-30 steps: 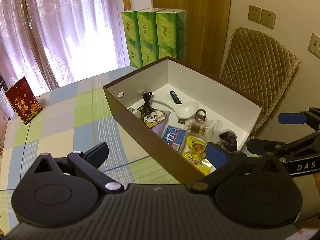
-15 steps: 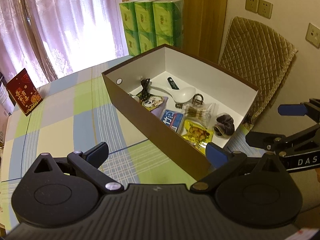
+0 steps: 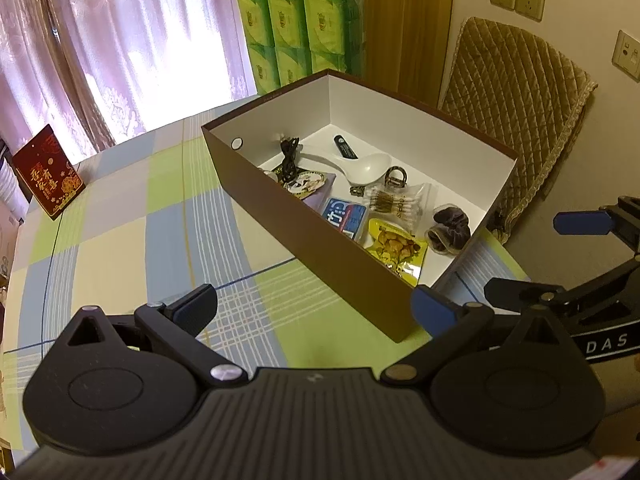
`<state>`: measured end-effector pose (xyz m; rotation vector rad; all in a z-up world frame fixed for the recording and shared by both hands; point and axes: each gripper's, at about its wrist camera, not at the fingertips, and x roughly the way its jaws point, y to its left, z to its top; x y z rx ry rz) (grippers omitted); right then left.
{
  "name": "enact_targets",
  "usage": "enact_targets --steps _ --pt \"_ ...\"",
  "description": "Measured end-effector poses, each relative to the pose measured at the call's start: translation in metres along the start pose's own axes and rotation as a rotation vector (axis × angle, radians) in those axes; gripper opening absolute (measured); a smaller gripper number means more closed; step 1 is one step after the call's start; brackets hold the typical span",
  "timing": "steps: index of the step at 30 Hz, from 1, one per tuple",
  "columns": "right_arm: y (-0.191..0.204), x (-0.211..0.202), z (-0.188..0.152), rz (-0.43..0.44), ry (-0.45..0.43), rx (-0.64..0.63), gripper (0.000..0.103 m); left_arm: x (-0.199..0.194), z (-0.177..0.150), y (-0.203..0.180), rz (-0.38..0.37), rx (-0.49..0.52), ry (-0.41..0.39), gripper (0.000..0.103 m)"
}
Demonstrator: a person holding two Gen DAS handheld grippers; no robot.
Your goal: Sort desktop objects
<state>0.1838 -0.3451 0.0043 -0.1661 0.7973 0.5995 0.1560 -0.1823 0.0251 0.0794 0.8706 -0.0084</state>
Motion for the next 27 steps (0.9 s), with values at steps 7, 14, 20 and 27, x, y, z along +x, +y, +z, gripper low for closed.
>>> enact_targets --steps 7,14,20,27 --pt "0.000 0.000 -0.006 0.001 0.019 0.001 0.101 0.002 -0.005 -0.002 0.005 0.000 0.014 0.102" --pt "-0.001 0.001 -0.010 0.000 0.037 0.005 0.101 0.004 -0.009 -0.004 0.014 -0.003 0.027 0.102" --pt "0.000 0.002 -0.013 0.004 0.048 0.005 0.101 0.005 -0.010 -0.006 0.016 -0.002 0.037 0.102" --pt "-0.001 0.004 -0.014 0.005 0.056 0.005 0.101 0.007 -0.012 -0.006 0.017 0.000 0.044 0.102"
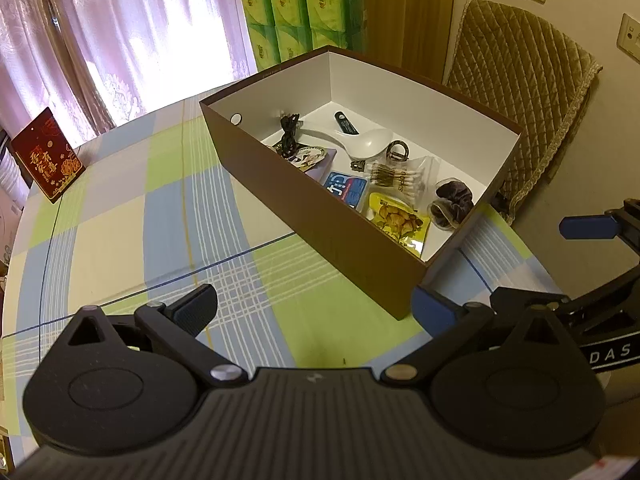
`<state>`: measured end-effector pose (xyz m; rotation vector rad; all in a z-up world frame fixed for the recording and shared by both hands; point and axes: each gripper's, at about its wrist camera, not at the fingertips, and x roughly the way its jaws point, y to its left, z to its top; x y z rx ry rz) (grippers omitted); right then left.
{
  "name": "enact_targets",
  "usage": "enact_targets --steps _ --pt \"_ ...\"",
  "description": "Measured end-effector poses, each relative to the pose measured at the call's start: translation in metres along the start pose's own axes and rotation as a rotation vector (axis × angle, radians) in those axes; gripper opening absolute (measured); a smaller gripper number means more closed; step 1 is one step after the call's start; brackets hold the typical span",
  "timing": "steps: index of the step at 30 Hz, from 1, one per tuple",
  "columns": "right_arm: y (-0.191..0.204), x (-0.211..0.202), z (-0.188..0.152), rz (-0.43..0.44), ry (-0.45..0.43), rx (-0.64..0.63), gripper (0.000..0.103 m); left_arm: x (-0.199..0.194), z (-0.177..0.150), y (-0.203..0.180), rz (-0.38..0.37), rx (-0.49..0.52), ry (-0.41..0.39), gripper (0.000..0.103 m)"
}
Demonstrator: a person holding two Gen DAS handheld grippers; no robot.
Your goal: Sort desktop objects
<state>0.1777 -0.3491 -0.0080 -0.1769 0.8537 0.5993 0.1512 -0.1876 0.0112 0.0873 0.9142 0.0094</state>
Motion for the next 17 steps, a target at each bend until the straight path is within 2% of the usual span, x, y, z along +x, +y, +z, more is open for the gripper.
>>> enact_targets --steps 17 --pt "0.0005 0.0013 -0.0012 -0.002 0.008 0.005 0.101 0.0037 -0.0007 0.0000 0.002 -0.001 0.011 0.102"
